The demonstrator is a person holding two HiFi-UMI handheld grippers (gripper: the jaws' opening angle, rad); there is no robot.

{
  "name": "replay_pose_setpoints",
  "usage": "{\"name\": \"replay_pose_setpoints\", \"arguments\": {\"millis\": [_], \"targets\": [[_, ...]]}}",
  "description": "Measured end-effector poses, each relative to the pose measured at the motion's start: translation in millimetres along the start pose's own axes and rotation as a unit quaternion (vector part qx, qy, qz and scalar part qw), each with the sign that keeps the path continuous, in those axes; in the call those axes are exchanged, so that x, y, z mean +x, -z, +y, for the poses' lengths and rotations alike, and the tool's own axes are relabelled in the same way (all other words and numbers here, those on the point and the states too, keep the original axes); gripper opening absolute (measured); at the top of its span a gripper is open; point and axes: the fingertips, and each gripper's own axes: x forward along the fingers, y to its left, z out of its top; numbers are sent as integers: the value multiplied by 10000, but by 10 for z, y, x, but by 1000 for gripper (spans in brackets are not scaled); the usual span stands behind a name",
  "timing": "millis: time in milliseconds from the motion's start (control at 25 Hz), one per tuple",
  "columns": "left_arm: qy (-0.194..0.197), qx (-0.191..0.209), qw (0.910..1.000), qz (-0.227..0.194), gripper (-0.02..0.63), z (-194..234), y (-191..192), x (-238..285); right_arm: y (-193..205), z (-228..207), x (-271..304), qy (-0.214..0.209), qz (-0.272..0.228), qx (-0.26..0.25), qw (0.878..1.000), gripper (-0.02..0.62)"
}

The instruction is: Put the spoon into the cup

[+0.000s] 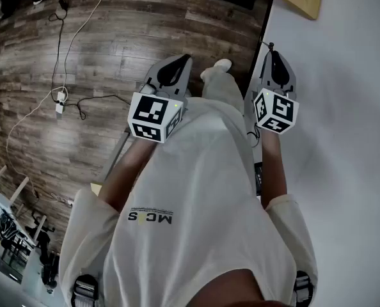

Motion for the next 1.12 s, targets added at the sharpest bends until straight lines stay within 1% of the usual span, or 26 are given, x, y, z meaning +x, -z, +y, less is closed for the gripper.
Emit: {"name": "replay_pose_setpoints", "arguments": {"millis": [160,320,560,720,880,1120], "targets": [[123,34,9999,26,11,-279,58,39,249,-41,-373,-54,169,330,9993,51],[169,76,9998,37,11,-476,-14,157,312,-192,-550,-29,192,468,9987,51],[234,302,9992,141,11,-826,-56,309,340,-499,-713,49,67,585,9983,51],[202,382,9990,124,11,-986,-113,366,310,-655,-746,56,-83,602,9981,51],[179,458,9987,156,11,-1125,-77,385,362,-744,-817,53,-211,776,9967,51],[183,661,9976,110,11,-1461,-104,496,351,-989,-988,32,-422,853,9955,51]]}}
